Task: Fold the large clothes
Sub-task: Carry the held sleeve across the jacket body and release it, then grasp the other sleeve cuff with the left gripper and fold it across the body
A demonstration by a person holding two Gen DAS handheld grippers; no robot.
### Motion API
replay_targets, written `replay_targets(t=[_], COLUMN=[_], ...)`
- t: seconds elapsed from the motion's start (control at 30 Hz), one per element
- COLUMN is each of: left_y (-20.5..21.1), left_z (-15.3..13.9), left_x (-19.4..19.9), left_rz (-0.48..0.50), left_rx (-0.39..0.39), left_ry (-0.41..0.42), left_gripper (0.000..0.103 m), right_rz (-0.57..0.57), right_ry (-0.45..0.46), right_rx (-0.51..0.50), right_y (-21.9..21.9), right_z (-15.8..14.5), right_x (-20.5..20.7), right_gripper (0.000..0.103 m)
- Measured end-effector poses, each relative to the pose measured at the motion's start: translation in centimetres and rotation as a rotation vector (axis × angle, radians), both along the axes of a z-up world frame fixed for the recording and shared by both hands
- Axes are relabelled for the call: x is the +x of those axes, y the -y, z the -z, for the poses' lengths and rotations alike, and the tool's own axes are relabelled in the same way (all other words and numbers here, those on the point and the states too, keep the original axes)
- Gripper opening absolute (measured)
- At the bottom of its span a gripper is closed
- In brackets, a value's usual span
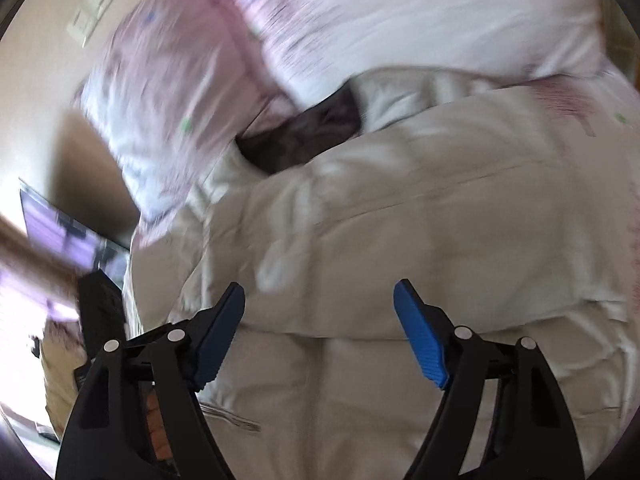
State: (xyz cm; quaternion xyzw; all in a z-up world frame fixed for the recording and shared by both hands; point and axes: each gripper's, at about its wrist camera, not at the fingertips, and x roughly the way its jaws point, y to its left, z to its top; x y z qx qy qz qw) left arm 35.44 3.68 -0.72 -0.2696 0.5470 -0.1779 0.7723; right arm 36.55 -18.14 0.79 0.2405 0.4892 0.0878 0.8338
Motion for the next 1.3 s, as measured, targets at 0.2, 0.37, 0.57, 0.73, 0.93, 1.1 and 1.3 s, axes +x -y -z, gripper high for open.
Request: replay_targets(t=[0.2, 0.37, 0.57, 0.73, 0.93, 1.1, 1.3], left_y=[-7.2, -14.8, -23.8, -28.8, -32.2, -34.5, -36.1], left_z=[-4.9, -5.3, -2.4, 0.1, 2.0, 2.7, 2.1], left_x=[-7.1, -13.6, -19.0, -21.0, -21.6, -22.0, -21.4], left_rz=[-0.089, -0.25, -0.489, -0.703, -0.884, -1.01, -1.035], left_rx=[0.045, 0.092, 0.045, -0.018, -0.083, -0.125, -0.124], left_ry=[0.218, 0.267, 0.183, 0.126, 0.085, 0.073, 0.086], left_gripper=[0.078, 0.08, 0.079, 0.072, 0.062, 0.052, 0.01], right_rz=[-0.192, -0.291, -0.299, -0.299, -0.296, -0.302, -0.284], right_ry=[-0.066, -0.138, -0.183, -0.091, -0.052, -0.039, -0.023], right_rx=[0.005, 0.02, -0.065, -0.037, 0.001, 0.003, -0.016], right_y=[-7.8, -11.9, -13.0, -12.0, -10.5, -9.5, -7.8], right_z=[1.5, 3.5, 5.2, 1.9, 0.3, -0.4, -0.8], right_x=[4.0, 5.8, 5.7, 2.9, 1.1, 0.4, -0.4], right_gripper=[0.066, 0.067, 0.069, 0.079, 0.079, 0.079, 0.08])
